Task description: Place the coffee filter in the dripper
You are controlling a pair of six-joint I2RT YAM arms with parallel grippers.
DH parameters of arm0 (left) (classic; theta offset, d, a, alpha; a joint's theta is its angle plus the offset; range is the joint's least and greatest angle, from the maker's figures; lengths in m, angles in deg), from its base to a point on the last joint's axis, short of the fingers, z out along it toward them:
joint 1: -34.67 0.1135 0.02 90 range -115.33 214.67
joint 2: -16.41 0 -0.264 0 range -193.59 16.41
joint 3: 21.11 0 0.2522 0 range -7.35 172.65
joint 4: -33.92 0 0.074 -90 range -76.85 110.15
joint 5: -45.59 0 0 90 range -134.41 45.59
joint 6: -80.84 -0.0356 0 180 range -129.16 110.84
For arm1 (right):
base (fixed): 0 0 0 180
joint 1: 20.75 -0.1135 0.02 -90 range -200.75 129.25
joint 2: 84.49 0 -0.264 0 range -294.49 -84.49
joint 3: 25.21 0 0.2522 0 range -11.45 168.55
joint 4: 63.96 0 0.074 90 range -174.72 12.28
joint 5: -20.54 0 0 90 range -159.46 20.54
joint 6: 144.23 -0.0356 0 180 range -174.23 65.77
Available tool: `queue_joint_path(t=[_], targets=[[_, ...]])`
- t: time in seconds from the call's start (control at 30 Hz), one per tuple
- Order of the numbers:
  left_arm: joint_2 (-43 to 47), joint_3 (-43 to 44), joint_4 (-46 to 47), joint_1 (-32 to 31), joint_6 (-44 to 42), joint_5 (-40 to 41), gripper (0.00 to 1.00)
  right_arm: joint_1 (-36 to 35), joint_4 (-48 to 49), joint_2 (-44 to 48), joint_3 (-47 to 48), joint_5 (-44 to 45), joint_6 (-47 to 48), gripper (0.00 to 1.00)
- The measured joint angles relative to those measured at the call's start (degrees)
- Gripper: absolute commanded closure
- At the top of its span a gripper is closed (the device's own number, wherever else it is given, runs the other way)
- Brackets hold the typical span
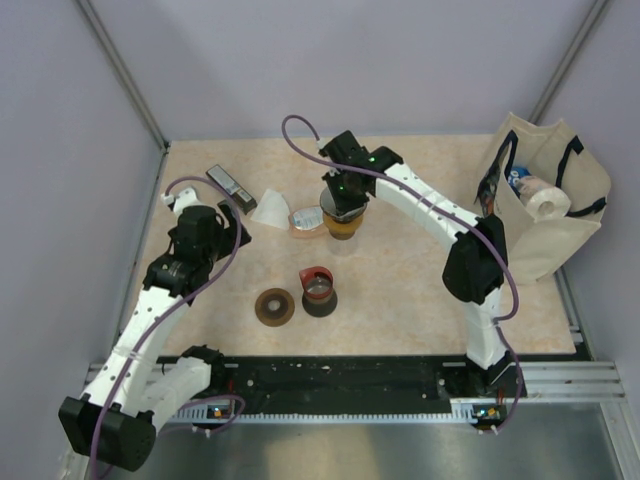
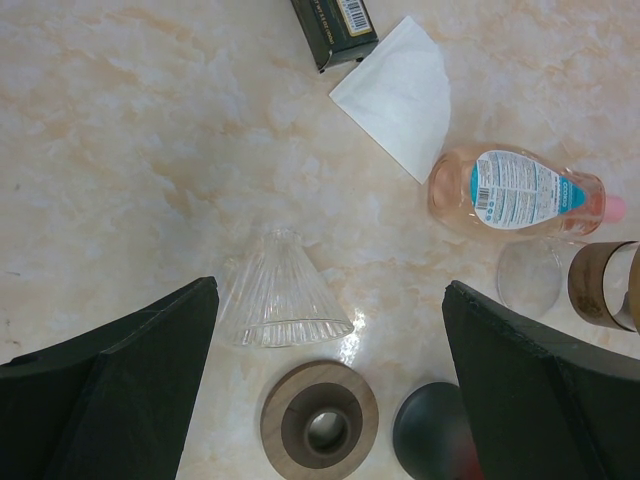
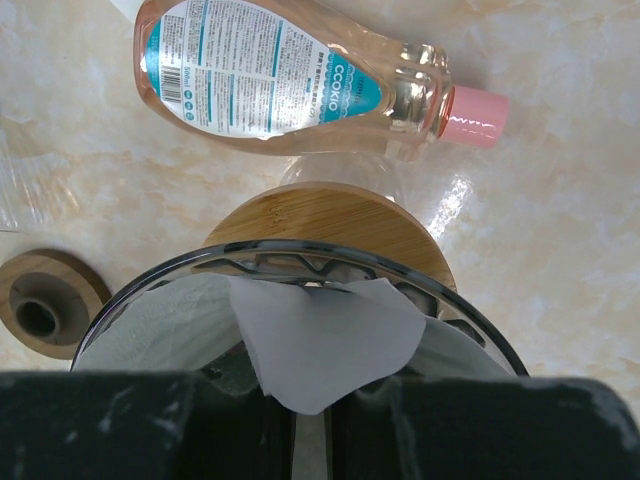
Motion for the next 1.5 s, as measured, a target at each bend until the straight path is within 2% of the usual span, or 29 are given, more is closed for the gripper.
queue_joint_path(t=[0.23,0.5,0.67,0.7,0.8,0.87,1.1,1.5], targets=[[0.4,0.0,0.0,0.0,0.0,0.0,0.01,0.0,-0.1,-0.2,-0.1,-0.1,0.0,0.83],[0.4,-0.3,0.0,0.0,0.0,0.0,0.01,0.0,-0.2,-0.1,-0.1,0.3,0.3,0.69],[0.4,-0.3,0.0,0.0,0.0,0.0,0.01,0.0,-0.2,0.4,0.1,0.5,0.3,0.67],[0.4,-0.3,0.0,0.0,0.0,0.0,0.01,0.0,-0.2,0.4,0.1,0.5,0.2,0.67],[0.4,-0.3,0.0,0.0,0.0,0.0,0.01,0.0,-0.2,0.4,0.1,0.5,0.3,0.87],[0.4,-0.3,0.0,0.0,0.0,0.0,0.01,0.0,-0.2,0.4,0.1,0.5,0.3,0.94],[0.4,-0.3,0.0,0.0,0.0,0.0,0.01,0.0,-0.2,0.3,0.0,-0.2,0.0,1.0],[0.4,-0.3,0.0,0.0,0.0,0.0,0.01,0.0,-0.3,0.3,0.1,-0.2,0.0,1.0]])
